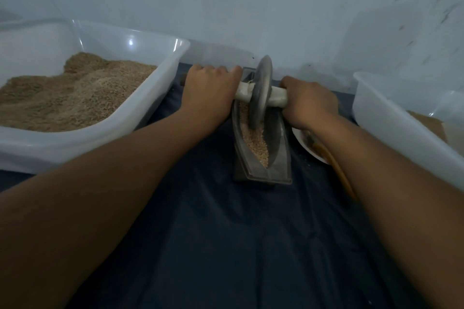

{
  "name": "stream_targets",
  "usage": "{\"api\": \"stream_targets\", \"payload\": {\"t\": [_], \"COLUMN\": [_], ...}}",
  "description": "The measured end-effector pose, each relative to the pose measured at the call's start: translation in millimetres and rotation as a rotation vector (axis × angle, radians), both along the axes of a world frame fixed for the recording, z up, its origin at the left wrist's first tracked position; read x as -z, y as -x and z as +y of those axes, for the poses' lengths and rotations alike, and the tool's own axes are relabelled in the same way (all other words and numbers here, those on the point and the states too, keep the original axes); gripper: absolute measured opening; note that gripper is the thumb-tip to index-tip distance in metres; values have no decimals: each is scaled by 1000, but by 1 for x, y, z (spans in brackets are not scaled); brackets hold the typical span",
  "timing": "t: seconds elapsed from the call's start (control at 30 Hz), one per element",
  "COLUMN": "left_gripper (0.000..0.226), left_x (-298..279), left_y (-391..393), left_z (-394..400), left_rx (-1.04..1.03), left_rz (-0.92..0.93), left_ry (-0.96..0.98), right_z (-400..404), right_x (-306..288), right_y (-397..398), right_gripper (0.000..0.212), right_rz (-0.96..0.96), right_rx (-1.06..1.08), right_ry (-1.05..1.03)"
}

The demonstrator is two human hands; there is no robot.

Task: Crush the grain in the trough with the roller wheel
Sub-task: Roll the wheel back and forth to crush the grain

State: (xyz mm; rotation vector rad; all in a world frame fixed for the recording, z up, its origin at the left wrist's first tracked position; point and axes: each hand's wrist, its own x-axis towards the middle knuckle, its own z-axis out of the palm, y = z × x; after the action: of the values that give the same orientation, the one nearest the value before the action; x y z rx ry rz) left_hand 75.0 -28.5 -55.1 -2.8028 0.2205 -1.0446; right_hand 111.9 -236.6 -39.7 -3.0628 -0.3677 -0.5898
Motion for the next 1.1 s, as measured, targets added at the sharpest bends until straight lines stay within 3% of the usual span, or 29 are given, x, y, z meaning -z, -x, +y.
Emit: {"api": "stream_targets", "payload": {"t": [0.33,0.57,1.1], "left_gripper": [15,31,22], "left_x": [-3,5,14], "left_y": [2,25,72], "left_z": [-4,-4,-8], "left_rx": [-28,-40,-13], "left_rz": [5,-12,-113], "left_ry": [9,16,51], "right_z": [1,-1,-2], "right_x": [-5,3,11], "right_y": [-2,24,83], "right_gripper": [23,15,14], "right_rz": [57,-54,-238], "right_rx": [19,-5,-48], "right_ry": [18,-2,-34]}}
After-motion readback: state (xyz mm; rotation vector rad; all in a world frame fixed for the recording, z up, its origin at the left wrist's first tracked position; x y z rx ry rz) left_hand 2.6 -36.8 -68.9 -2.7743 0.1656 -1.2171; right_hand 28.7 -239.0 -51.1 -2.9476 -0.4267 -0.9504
